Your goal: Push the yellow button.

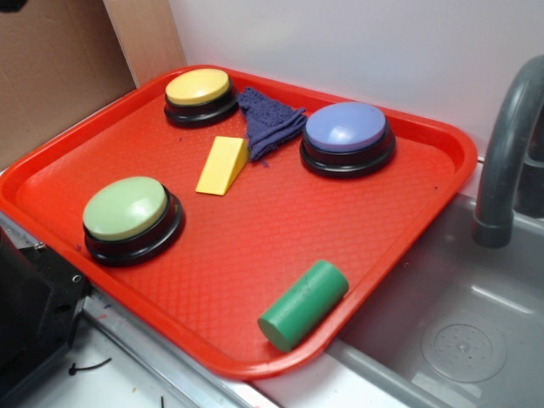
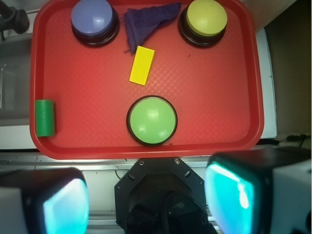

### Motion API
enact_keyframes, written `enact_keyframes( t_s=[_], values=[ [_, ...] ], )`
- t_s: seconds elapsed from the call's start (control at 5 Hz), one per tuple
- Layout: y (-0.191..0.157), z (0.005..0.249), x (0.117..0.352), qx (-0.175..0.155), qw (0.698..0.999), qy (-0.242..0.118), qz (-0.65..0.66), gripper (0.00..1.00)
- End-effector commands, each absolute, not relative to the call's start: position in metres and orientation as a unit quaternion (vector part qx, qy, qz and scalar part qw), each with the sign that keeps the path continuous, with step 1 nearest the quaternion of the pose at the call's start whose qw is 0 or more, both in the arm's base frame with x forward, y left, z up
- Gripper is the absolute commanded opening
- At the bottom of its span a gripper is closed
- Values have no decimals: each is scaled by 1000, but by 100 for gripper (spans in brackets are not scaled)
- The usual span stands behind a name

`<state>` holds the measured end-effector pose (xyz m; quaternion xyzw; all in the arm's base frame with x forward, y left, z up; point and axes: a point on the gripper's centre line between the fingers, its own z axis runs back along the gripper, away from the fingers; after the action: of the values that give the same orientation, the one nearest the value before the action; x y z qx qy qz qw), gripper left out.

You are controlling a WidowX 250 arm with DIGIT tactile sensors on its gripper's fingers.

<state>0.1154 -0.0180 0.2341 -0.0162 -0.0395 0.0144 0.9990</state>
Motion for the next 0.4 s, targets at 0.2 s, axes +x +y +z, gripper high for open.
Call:
enact_keyframes(
  t_s=[0.2],
  values=[
    [11, 209, 136, -17, 998, -43, 51, 100]
  ],
)
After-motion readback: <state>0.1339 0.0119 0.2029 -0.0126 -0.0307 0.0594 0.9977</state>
